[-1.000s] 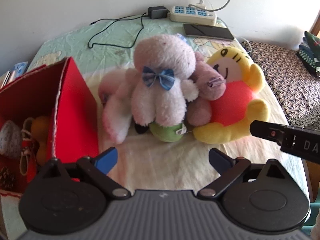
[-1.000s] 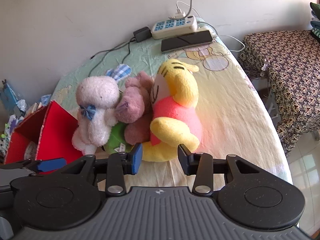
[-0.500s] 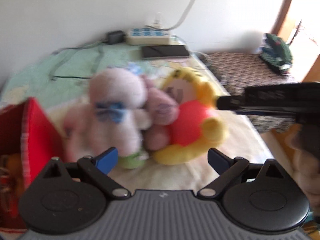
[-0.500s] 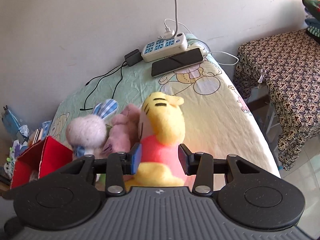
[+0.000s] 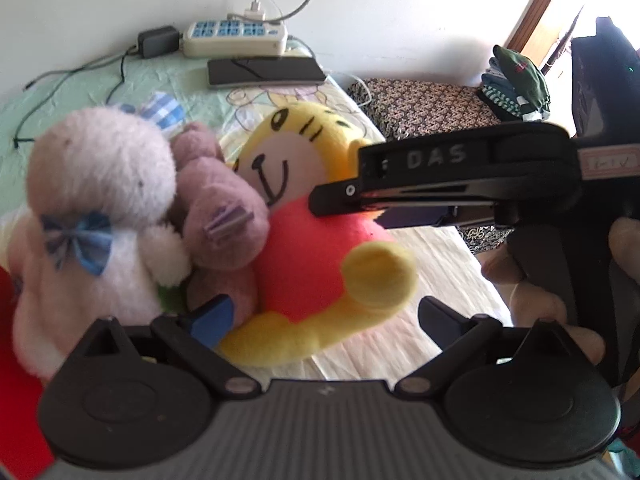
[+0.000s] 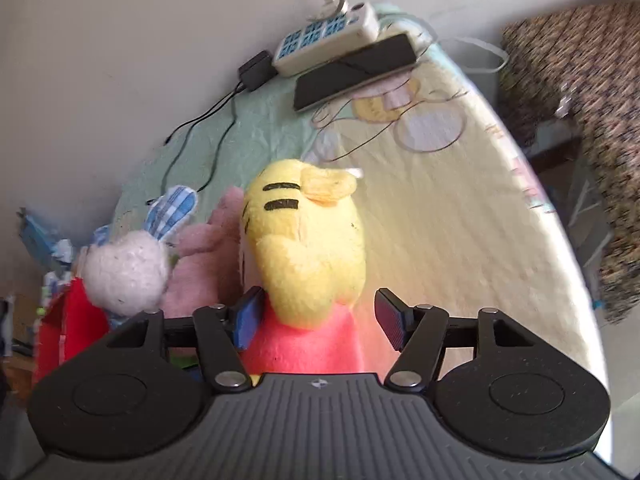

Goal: Organize objects
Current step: 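Close the right gripper on the yellow tiger plush, then lift the tiger plush with the right gripper and carry it to the red box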

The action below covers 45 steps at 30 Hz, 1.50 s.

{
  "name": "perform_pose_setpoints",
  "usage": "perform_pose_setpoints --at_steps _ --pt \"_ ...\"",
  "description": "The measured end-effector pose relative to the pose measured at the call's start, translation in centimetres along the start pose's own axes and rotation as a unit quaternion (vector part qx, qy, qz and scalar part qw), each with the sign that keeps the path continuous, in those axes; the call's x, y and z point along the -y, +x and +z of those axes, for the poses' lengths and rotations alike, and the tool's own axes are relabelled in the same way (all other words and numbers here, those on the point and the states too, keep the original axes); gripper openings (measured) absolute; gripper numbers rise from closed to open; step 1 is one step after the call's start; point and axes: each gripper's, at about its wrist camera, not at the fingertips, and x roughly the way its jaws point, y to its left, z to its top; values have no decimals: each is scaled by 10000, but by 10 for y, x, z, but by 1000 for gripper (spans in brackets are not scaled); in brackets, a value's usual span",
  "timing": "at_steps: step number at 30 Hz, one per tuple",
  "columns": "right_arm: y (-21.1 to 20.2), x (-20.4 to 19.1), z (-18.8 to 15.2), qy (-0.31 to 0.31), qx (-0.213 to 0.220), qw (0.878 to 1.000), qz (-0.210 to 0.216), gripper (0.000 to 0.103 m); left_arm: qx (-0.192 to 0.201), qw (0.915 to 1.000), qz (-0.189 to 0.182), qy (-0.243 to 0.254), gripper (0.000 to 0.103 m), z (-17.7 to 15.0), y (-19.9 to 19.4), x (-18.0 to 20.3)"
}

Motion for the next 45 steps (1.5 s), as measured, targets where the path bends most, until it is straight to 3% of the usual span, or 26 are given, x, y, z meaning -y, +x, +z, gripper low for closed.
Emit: perform_pose_setpoints --at_steps 9,11,20,30,38,45 --pt "6 8 6 121 -209 9981 564 44 -16 9997 -93 211 92 7 13 1" --pt "-1 9 3 162 -203 9977 622 42 -101 9994 -205 259 85 5 12 5" --pt "-46 16 -26 224 -167 9986 440 41 -216 9970 -410 627 92 -10 7 32" --pt "-89 14 -72 282 -16 9996 -66 42 -443 9899 -944 957 86 -44 -8 64" --pt "-123 6 -92 308 309 9990 -119 42 -201 9850 -1170 1251 86 -57 -34 79" --pt "-138 -16 -99 38 589 9981 147 42 182 9858 -1014 1327 86 -64 -64 81"
